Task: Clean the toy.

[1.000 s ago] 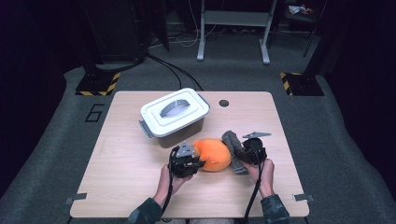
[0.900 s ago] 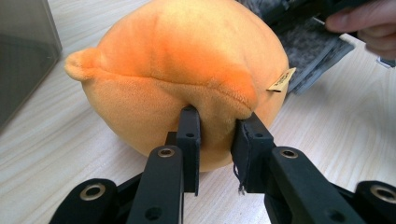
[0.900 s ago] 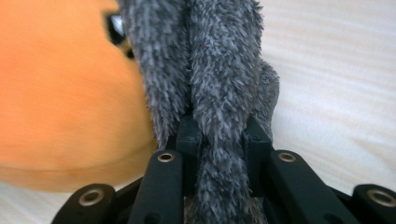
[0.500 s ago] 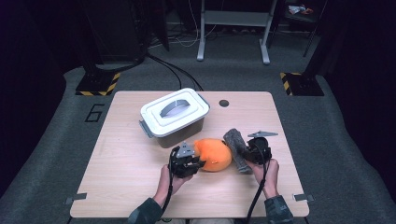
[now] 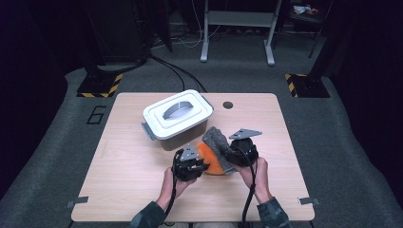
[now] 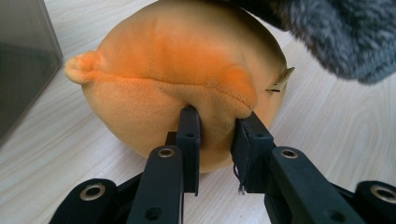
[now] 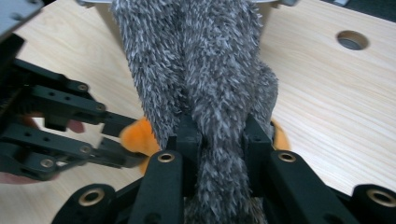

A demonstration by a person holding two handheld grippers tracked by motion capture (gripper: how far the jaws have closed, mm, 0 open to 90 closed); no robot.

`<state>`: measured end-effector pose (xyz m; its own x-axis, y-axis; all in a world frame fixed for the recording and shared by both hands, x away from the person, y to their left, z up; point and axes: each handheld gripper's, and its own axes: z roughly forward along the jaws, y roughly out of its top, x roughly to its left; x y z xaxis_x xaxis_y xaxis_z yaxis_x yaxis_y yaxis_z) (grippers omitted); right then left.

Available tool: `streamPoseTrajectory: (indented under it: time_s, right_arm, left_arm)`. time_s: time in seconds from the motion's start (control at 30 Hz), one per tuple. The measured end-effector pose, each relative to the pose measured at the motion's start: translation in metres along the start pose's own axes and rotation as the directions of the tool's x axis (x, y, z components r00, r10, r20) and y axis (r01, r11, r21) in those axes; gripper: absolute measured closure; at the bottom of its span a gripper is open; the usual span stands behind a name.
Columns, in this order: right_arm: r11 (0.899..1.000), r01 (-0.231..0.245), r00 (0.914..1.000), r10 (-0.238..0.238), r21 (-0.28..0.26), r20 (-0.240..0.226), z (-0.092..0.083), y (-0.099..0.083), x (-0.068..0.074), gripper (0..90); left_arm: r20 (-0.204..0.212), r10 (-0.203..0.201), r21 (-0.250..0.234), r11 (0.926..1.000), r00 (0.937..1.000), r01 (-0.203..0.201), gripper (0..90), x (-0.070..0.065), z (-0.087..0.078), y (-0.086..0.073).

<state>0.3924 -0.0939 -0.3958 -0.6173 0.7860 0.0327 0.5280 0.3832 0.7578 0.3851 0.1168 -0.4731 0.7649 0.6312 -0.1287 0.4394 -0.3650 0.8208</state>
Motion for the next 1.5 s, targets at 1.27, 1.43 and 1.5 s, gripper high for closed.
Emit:
streamPoseTrajectory:
  time_s: [1.27,1.43,1.5]
  right_arm:
    - [0.991,-0.115,0.9915,0.11,0.07,0.069,0.015,-0.027,-0.037,73.3]
    - [0.983,-0.166,0.9848,0.161,0.079,0.066,0.018,-0.038,-0.054,73.3]
    - [0.979,-0.18,0.9817,0.173,0.09,0.079,0.02,-0.043,-0.06,73.3]
  left_arm:
    - [0.016,0.001,-0.004,1.0,0.9999,-0.001,73.8,0.001,0.0,-0.002]
    - [0.019,0.005,-0.001,1.0,0.9998,-0.005,73.8,0.002,0.0,-0.003]
    - [0.018,0.005,-0.003,1.0,0.9998,-0.005,73.8,0.002,0.0,-0.003]
